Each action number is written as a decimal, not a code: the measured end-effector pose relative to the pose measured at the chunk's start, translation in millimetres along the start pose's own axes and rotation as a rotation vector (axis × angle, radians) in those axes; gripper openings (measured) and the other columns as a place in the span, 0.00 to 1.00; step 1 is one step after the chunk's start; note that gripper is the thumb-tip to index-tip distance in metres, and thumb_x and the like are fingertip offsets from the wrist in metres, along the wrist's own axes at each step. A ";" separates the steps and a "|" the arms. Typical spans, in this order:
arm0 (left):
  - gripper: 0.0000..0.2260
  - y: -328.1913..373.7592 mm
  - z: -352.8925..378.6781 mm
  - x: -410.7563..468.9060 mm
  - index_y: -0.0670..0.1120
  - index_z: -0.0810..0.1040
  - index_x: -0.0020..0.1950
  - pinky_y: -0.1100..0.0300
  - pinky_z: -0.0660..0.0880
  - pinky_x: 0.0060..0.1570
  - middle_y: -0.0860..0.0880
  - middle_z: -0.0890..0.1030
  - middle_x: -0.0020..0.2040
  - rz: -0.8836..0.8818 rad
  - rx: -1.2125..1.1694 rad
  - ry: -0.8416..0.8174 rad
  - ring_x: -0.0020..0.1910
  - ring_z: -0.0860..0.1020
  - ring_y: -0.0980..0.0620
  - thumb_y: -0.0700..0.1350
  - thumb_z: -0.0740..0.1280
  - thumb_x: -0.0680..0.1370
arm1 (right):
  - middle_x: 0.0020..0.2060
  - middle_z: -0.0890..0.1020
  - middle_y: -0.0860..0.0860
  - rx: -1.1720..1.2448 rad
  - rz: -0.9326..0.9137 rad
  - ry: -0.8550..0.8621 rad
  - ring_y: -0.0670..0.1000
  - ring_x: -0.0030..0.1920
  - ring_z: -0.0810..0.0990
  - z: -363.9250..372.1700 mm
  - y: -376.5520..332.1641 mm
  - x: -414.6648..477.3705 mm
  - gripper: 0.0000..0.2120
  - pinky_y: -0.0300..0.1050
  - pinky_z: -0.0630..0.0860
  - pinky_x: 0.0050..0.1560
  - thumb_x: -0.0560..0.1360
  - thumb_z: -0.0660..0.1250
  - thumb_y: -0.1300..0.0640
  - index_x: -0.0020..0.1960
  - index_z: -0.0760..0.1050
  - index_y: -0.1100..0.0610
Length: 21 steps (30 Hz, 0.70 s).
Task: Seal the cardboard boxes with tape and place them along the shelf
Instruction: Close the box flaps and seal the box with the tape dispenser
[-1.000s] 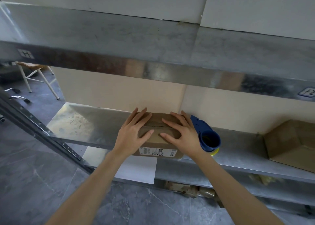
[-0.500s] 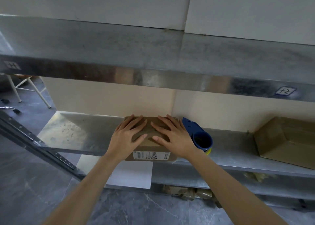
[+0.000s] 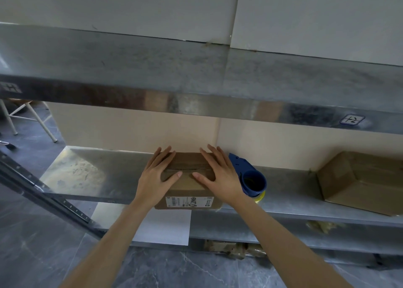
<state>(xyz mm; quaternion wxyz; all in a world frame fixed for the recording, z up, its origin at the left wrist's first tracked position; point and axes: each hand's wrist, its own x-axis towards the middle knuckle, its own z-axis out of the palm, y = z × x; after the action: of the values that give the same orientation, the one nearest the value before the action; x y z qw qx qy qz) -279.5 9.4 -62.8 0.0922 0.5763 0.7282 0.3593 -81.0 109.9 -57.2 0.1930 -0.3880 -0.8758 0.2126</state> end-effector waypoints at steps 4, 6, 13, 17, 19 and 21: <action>0.25 0.4 1.7 0.1 0.50 0.73 0.72 0.56 0.63 0.68 0.59 0.65 0.76 -0.039 -0.092 0.037 0.78 0.56 0.58 0.52 0.72 0.76 | 0.77 0.56 0.43 0.157 0.064 0.053 0.46 0.78 0.49 1.5 -1.3 -0.7 0.36 0.48 0.55 0.75 0.72 0.62 0.31 0.76 0.62 0.45; 0.25 0.4 2.0 0.5 0.50 0.74 0.71 0.56 0.61 0.69 0.58 0.65 0.76 -0.054 -0.121 0.049 0.78 0.56 0.57 0.51 0.73 0.75 | 0.77 0.57 0.44 0.214 0.091 0.059 0.46 0.78 0.49 1.6 -1.3 -0.8 0.35 0.48 0.55 0.76 0.72 0.67 0.35 0.75 0.64 0.46; 0.24 -3.4 3.8 1.1 0.50 0.75 0.70 0.55 0.60 0.70 0.57 0.66 0.76 -0.073 -0.153 0.049 0.78 0.56 0.56 0.49 0.74 0.75 | 0.76 0.57 0.42 0.296 0.134 0.048 0.45 0.77 0.51 0.1 -0.2 -0.2 0.34 0.47 0.55 0.77 0.71 0.71 0.37 0.73 0.68 0.46; 0.25 -5.7 5.5 1.8 0.51 0.74 0.71 0.54 0.60 0.70 0.59 0.65 0.75 -0.077 -0.142 0.039 0.78 0.56 0.57 0.50 0.73 0.75 | 0.75 0.58 0.41 0.287 0.133 0.050 0.45 0.77 0.51 0.9 0.8 -0.4 0.32 0.44 0.53 0.76 0.70 0.71 0.36 0.71 0.70 0.44; 0.25 -6.3 5.8 2.2 0.51 0.74 0.71 0.54 0.60 0.70 0.59 0.65 0.76 -0.084 -0.141 0.034 0.78 0.55 0.57 0.51 0.73 0.75 | 0.75 0.59 0.41 0.277 0.130 0.051 0.45 0.77 0.51 1.0 1.0 0.0 0.31 0.43 0.52 0.74 0.70 0.71 0.36 0.70 0.70 0.44; 0.25 -7.0 6.2 2.5 0.51 0.74 0.71 0.54 0.61 0.70 0.58 0.65 0.76 -0.081 -0.142 0.037 0.78 0.56 0.57 0.51 0.73 0.75 | 0.75 0.59 0.41 0.266 0.130 0.046 0.44 0.77 0.50 1.2 0.9 -0.1 0.31 0.40 0.50 0.73 0.71 0.70 0.36 0.70 0.69 0.43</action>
<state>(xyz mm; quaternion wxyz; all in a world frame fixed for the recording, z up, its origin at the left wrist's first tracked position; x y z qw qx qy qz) -282.3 13.7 -71.0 0.1338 0.5317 0.7251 0.4166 -81.0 110.1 -58.6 0.2484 -0.4200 -0.8082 0.3297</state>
